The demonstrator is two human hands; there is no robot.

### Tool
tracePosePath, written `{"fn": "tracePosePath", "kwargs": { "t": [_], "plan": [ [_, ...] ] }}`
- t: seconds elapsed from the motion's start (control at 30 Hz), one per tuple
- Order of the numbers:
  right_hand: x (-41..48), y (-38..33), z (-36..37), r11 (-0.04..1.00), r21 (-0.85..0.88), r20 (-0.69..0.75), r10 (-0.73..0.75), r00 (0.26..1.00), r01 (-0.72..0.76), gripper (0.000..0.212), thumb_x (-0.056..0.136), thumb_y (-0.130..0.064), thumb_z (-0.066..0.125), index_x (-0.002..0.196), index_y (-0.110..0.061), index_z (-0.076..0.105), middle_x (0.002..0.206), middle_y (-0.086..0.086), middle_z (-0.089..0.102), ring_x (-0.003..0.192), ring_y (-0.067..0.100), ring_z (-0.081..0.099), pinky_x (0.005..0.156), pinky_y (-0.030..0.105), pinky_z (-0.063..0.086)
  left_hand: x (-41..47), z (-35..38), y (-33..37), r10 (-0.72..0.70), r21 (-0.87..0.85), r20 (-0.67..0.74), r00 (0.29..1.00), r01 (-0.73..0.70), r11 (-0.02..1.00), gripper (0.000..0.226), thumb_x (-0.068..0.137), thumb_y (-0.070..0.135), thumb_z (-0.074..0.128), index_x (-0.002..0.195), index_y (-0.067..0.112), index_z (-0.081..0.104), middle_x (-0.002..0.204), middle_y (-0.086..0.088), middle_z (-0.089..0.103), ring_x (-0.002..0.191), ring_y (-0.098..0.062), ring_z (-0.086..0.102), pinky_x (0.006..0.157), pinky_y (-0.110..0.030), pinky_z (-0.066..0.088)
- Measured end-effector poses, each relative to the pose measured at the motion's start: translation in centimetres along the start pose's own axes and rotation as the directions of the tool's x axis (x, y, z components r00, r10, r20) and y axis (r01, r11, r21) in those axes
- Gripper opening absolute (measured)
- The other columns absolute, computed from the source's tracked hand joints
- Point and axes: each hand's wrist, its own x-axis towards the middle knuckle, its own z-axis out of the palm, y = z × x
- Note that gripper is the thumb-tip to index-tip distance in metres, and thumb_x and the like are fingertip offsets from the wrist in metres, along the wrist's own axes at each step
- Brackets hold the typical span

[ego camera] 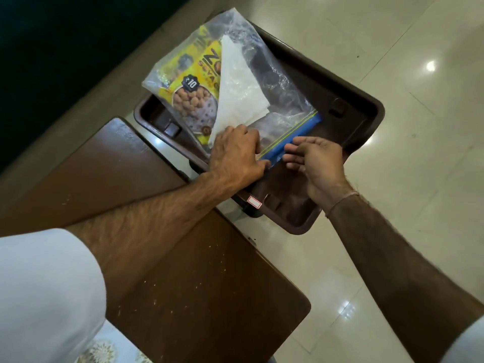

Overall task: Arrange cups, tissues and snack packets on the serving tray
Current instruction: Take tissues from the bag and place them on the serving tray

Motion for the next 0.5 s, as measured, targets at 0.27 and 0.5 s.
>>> {"fn": "tracePosePath", "kwargs": {
  "t": [0.27, 0.5],
  "plan": [
    [-1.1, 0.1, 0.5, 0.998, 0.066, -0.086, 0.0, 0.996, 0.006, 0.024, 0.084, 0.008, 0.044, 0.079, -0.006, 0.062, 0.079, 0.016, 0.065, 0.059, 0.024, 0.062, 0.054, 0.029, 0.051, 0.1, -0.9, -0.2, 0.107, 0.138, 0.133, 0.985, -0.125, 0.983, 0.023, 0.084, 0.028, 0.061, 0.094, 0.01, 0.071, 0.099, -0.01, 0.063, 0.093, -0.032, 0.062, 0.067, -0.034, 0.042],
    [-2.3, -0.1, 1.9, 0.997, 0.025, 0.175, -0.08, 0.981, 0.077, 0.037, 0.082, 0.02, 0.037, 0.09, 0.006, 0.07, 0.083, 0.016, 0.071, 0.071, 0.021, 0.069, 0.07, 0.025, 0.061, -1.8, -2.1, 0.2, 0.061, -0.261, -0.326, 0.943, -0.151, 0.953, 0.013, 0.101, 0.014, 0.048, 0.097, 0.003, 0.052, 0.091, -0.011, 0.052, 0.079, -0.022, 0.048, 0.068, -0.037, 0.04]
  ]
}}
